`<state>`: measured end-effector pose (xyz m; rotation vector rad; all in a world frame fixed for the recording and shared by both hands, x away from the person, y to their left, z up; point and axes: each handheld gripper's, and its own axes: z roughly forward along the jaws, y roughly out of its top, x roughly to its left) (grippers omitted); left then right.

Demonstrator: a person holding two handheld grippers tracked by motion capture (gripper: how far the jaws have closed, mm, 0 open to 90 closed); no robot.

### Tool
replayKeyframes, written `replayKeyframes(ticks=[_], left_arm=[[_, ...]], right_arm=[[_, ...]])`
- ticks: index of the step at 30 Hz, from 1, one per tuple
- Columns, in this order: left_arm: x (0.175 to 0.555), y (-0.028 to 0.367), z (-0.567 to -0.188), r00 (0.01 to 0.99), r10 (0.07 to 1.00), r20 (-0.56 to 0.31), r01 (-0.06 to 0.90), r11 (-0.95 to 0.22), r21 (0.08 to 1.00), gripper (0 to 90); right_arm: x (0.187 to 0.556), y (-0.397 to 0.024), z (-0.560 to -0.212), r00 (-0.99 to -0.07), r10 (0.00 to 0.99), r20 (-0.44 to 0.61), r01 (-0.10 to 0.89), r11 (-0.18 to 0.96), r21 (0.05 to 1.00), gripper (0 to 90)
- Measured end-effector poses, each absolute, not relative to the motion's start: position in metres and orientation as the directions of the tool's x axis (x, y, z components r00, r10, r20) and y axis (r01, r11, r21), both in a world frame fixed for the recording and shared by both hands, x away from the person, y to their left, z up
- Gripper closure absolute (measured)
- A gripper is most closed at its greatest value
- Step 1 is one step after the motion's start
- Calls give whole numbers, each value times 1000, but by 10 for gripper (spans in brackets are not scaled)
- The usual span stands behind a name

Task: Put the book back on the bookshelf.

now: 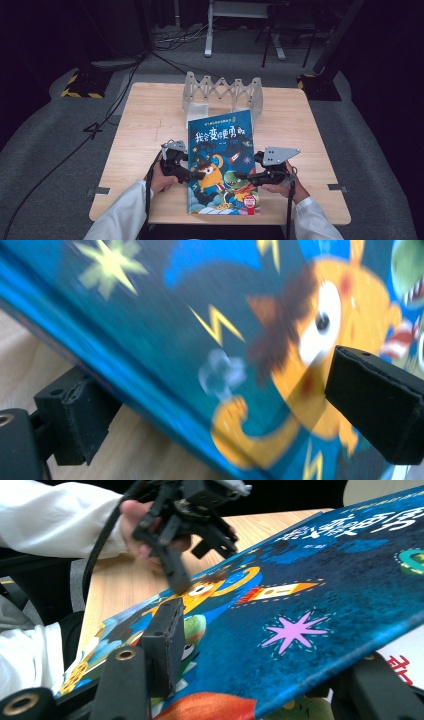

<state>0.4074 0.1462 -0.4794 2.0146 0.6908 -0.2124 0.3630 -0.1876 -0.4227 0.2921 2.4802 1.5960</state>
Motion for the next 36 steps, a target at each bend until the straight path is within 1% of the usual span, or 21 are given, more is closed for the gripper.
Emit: replayKeyframes(ticks=[4,6,8,11,12,13,17,18,19,20,21,24,27,36], left_arm=[[412,146,-477,832,361,-422,545,-381,747,54],[412,147,-476,835,359,-417,538,-372,756,72],[412,150,-473,842,353,-409,525,-356,773,126],[409,157,-466,860,356,-366,480,-318,817,221],[407,159,-463,865,356,-354,465,-304,832,296],[406,160,-460,870,357,-340,450,-295,843,296],[400,161,-449,886,368,-281,399,-300,867,361],[399,162,-448,892,360,-272,386,-299,873,361],[398,163,-446,900,344,-267,374,-295,879,378],[396,163,-443,910,320,-262,358,-292,887,418],[394,161,-441,916,323,-240,339,-296,893,446],[390,159,-433,923,334,-190,299,-312,902,455],[386,158,-425,928,345,-144,259,-315,913,495],[385,157,-419,921,378,-93,224,-319,921,510]], right_arm=[[361,-187,-422,-966,252,-61,49,407,912,470],[362,-188,-422,-966,251,-57,52,407,912,471],[363,-191,-422,-969,242,-48,55,402,914,485],[365,-194,-422,-970,241,-44,61,410,910,497],[366,-197,-422,-970,240,-42,64,417,907,509],[366,-197,-422,-970,240,-42,64,417,907,509],[367,-201,-422,-969,242,-43,63,414,908,524],[367,-202,-421,-969,244,-43,64,413,908,526],[367,-203,-421,-969,242,-45,62,416,907,528],[367,-204,-421,-969,242,-41,66,415,907,530],[368,-204,-421,-969,242,-38,68,416,907,530],[369,-206,-422,-968,249,-32,76,413,907,535],[370,-208,-422,-961,273,-30,88,411,907,538],[378,-206,-423,-948,317,-7,128,405,905,536]])
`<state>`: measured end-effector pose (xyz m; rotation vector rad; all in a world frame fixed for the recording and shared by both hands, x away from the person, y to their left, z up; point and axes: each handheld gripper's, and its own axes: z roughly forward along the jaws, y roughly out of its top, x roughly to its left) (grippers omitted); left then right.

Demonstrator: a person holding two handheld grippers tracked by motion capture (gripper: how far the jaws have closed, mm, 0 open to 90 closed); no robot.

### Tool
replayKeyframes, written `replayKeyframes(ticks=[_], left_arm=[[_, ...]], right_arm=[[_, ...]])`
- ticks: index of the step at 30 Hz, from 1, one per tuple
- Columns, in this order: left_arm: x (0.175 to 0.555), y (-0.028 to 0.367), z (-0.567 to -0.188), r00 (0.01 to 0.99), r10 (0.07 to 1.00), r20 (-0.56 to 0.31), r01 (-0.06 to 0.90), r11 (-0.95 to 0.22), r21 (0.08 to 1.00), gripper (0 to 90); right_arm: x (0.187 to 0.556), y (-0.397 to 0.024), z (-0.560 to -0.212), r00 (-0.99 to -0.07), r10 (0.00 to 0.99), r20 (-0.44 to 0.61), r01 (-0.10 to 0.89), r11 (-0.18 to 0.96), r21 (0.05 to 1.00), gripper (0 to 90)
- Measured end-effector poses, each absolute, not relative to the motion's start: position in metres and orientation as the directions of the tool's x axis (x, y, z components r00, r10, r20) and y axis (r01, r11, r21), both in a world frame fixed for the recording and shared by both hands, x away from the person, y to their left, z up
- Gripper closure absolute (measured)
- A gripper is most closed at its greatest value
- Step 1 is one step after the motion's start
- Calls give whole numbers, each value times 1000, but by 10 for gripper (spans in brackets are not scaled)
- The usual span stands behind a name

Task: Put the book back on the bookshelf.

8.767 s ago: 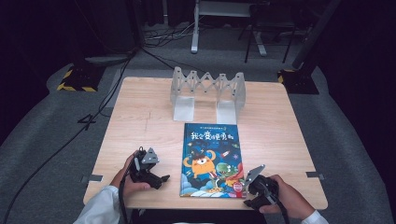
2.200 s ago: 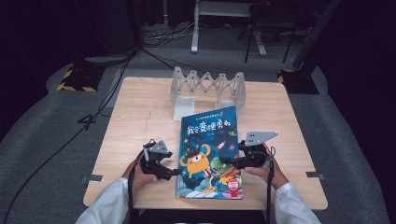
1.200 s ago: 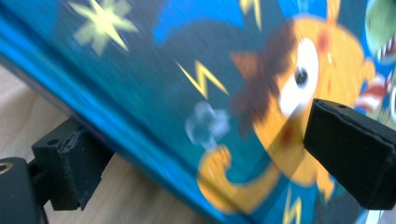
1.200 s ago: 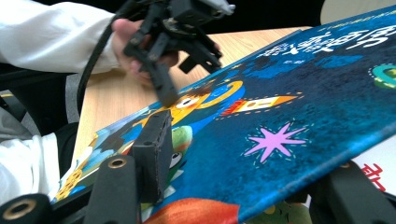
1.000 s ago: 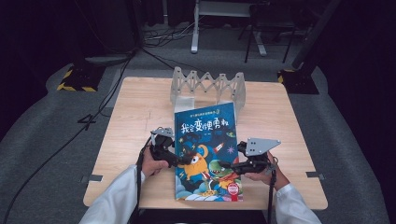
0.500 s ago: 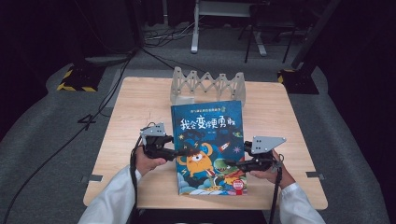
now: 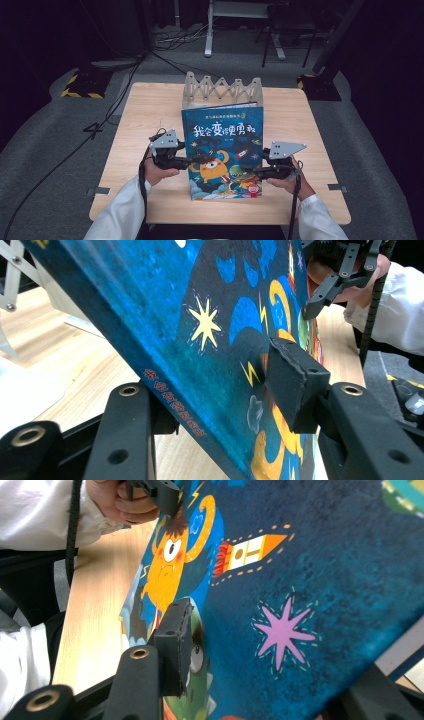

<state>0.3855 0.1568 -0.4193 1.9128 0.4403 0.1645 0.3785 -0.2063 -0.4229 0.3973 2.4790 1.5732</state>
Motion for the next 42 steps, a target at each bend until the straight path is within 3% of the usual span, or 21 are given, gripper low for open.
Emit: replayKeyframes(ticks=[9,19,42], left_arm=[[376,154,-408,935,354,-8,136,-338,931,599],[366,141,-420,943,331,32,97,-367,925,620],[349,136,-423,951,304,50,71,-375,924,689]], right_arm=[[386,-203,-423,-931,364,-25,132,400,907,519],[387,-209,-424,-913,406,-41,123,369,921,550],[363,-214,-429,-892,441,-102,77,369,926,541]])
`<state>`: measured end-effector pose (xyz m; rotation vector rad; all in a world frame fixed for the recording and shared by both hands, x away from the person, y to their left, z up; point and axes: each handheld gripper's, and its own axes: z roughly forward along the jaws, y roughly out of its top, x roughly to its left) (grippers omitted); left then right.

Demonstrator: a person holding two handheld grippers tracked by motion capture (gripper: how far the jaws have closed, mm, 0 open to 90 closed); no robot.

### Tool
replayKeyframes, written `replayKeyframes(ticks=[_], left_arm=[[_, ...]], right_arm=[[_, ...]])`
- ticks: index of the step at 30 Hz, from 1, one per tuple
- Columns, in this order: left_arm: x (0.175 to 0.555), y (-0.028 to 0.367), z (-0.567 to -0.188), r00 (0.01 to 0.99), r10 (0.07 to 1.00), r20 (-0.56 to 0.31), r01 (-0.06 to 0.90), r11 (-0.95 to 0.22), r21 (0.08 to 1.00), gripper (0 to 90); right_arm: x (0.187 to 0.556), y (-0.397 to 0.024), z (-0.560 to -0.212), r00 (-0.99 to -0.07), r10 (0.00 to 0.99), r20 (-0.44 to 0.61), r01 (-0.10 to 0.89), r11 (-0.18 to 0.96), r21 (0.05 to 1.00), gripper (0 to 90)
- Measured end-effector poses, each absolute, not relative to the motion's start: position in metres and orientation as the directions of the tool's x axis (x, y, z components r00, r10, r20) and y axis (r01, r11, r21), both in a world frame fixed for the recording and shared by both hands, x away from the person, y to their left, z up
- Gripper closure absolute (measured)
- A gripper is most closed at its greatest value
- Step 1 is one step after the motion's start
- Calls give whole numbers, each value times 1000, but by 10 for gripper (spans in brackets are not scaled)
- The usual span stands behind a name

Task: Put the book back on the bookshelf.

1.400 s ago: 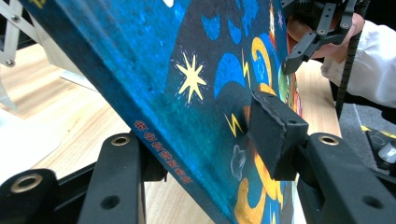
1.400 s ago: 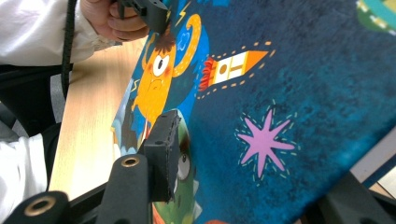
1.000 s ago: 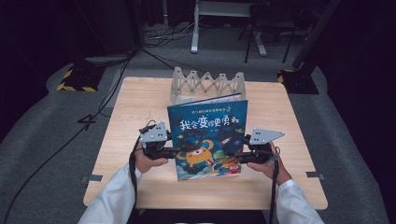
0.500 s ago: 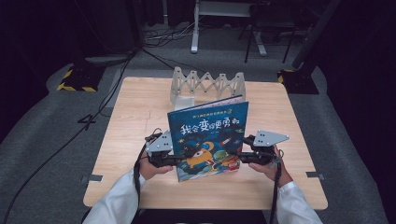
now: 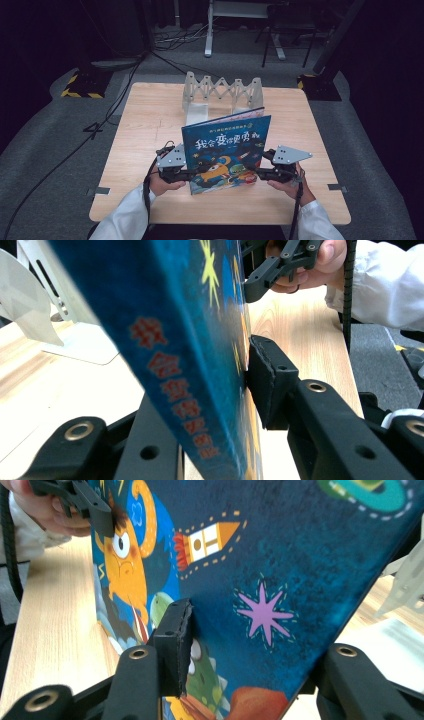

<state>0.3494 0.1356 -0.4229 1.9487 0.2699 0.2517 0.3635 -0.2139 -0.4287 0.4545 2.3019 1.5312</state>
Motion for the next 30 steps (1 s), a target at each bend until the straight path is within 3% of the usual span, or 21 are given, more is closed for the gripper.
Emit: replayKeyframes(ticks=[5,10,24,27,30], left_arm=[[347,135,-425,953,302,39,81,-376,923,698],[343,133,-426,953,298,56,67,-385,920,726],[340,134,-432,948,315,52,79,-391,917,767],[337,131,-430,949,304,82,52,-407,912,775],[336,130,-429,948,303,94,43,-415,909,776]], right_arm=[[358,-218,-432,-877,465,-119,89,401,912,527],[355,-225,-439,-862,494,-115,114,410,905,573],[366,-233,-464,-811,576,-101,197,431,880,518],[372,-234,-467,-812,578,-74,216,418,882,480],[372,-231,-467,-839,541,-59,203,412,888,524]])
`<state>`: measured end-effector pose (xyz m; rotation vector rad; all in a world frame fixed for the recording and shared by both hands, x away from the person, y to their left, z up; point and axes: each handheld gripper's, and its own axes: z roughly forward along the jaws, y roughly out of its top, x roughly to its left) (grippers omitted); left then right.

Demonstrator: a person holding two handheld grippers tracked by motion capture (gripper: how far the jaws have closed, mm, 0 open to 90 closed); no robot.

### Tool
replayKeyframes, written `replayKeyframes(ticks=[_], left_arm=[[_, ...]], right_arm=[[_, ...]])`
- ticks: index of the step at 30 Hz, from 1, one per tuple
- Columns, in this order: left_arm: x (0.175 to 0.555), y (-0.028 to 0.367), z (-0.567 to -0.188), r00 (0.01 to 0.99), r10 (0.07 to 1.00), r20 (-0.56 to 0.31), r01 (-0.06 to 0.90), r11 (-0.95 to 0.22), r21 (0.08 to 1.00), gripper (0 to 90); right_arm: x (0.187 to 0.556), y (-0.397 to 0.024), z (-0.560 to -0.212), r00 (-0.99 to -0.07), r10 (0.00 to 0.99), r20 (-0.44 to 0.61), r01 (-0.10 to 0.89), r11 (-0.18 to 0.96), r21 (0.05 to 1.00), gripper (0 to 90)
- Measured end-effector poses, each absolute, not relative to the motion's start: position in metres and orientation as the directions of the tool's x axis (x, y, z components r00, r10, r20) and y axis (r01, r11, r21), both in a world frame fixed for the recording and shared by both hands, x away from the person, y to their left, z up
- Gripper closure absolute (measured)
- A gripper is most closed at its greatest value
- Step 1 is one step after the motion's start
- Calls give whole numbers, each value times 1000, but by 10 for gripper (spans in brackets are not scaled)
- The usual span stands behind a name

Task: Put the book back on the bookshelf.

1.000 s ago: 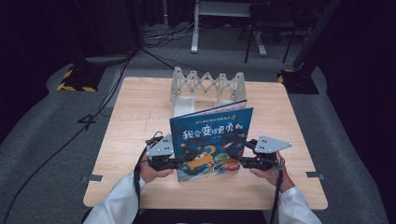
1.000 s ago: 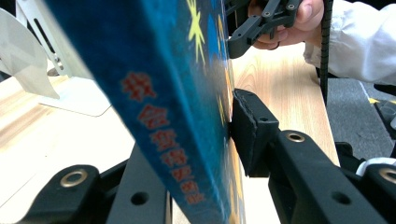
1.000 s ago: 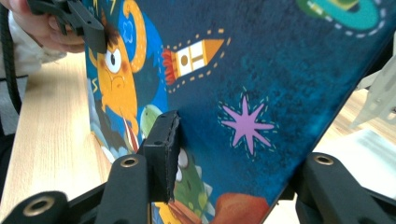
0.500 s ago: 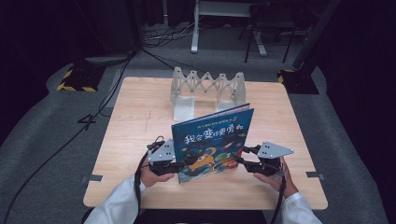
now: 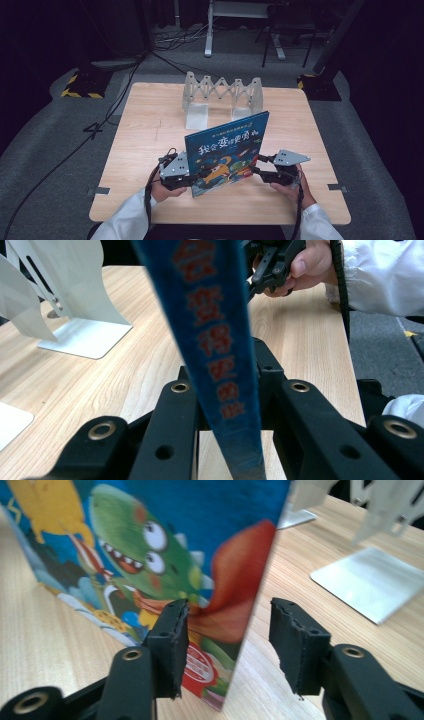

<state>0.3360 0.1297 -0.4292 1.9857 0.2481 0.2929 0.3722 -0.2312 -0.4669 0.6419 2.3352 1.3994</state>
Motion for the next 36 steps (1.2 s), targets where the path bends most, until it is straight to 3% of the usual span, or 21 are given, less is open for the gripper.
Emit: replayKeyframes(ticks=[1,6,13,18,22,29,32,33,36], left_arm=[[337,130,-429,948,304,91,45,-413,910,776],[340,131,-429,944,318,90,53,-412,910,774],[341,133,-425,911,367,187,4,-461,887,772],[348,137,-429,905,402,142,50,-431,901,770],[354,140,-431,888,447,111,90,-405,910,720],[361,143,-435,892,447,67,133,-400,907,766],[359,140,-436,904,423,54,130,-394,910,802],[357,138,-436,902,426,73,117,-402,908,824],[353,133,-436,893,435,115,89,-422,902,828]], right_arm=[[372,-230,-466,-847,527,-68,191,423,886,566],[374,-224,-466,-847,524,-93,174,438,882,569],[381,-211,-467,-816,557,-154,145,455,878,574],[389,-203,-466,-803,572,-166,149,464,873,573],[395,-199,-464,-802,578,-151,168,461,872,572],[398,-197,-465,-793,596,-130,187,440,879,563],[397,-197,-466,-785,608,-119,200,431,880,525],[396,-197,-465,-785,608,-120,205,437,876,462],[390,-204,-465,-775,619,-125,231,463,856,400]])
